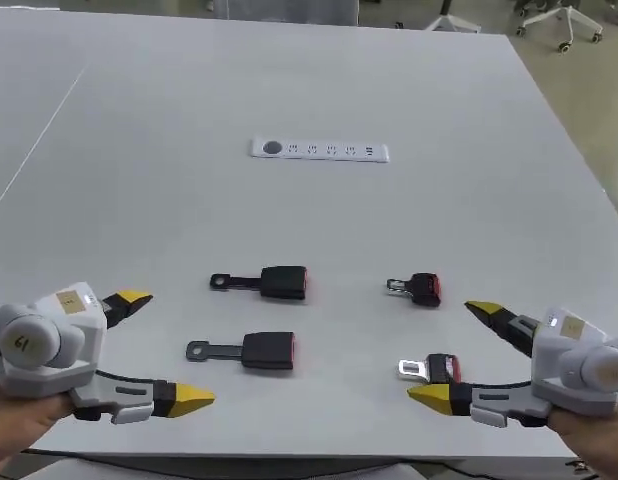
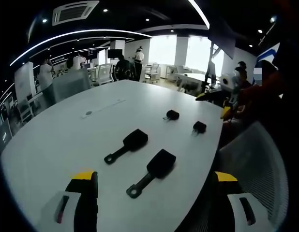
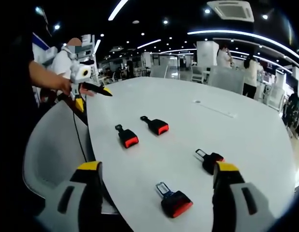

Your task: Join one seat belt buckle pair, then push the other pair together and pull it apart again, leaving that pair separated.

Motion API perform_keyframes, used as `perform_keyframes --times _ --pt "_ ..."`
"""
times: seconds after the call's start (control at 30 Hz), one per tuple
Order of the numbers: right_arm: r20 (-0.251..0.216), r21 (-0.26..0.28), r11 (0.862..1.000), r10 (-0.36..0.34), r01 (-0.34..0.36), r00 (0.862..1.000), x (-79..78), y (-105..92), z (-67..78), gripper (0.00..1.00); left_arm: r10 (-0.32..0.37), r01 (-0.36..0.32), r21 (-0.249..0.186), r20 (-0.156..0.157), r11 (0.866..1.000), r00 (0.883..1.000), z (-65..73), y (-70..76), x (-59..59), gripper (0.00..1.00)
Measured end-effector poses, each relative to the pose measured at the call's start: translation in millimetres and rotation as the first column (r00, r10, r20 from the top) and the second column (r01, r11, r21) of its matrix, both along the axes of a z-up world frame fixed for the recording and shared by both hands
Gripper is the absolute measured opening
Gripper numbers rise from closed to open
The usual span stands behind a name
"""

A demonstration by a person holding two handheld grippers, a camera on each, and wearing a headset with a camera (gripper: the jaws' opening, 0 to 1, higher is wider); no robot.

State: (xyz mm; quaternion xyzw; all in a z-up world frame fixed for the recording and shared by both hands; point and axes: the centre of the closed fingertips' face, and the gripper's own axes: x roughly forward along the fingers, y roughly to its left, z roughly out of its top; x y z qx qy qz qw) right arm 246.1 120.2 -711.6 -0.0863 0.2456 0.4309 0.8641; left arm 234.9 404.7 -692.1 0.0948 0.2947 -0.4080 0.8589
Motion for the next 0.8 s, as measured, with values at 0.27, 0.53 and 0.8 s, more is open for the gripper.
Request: perform_keyframes --times 0.27,0.53,0.8 --pt "-0.02 -0.019 1.0 0.013 -0.013 1.0 0.5 -2.6 -7.0 0.94 -0.018 0.019 0.04 -0.002 0.999 1.0 -6.8 -5.1 7.4 0.98" --pt "-0.052 -0.051 0.998 0.019 -0.022 0.998 3.9 -10.7 -19.5 0.93 -0.039 0.039 0.045 -0.017 0.998 0.999 -13.7 -13.6 14.1 0.98" --pt "-0.097 -0.081 0.996 0.026 -0.034 0.995 7.6 -22.1 -38.5 0.9 -0.083 0.085 0.051 -0.047 0.995 0.995 -25.3 -27.2 19.5 0.95"
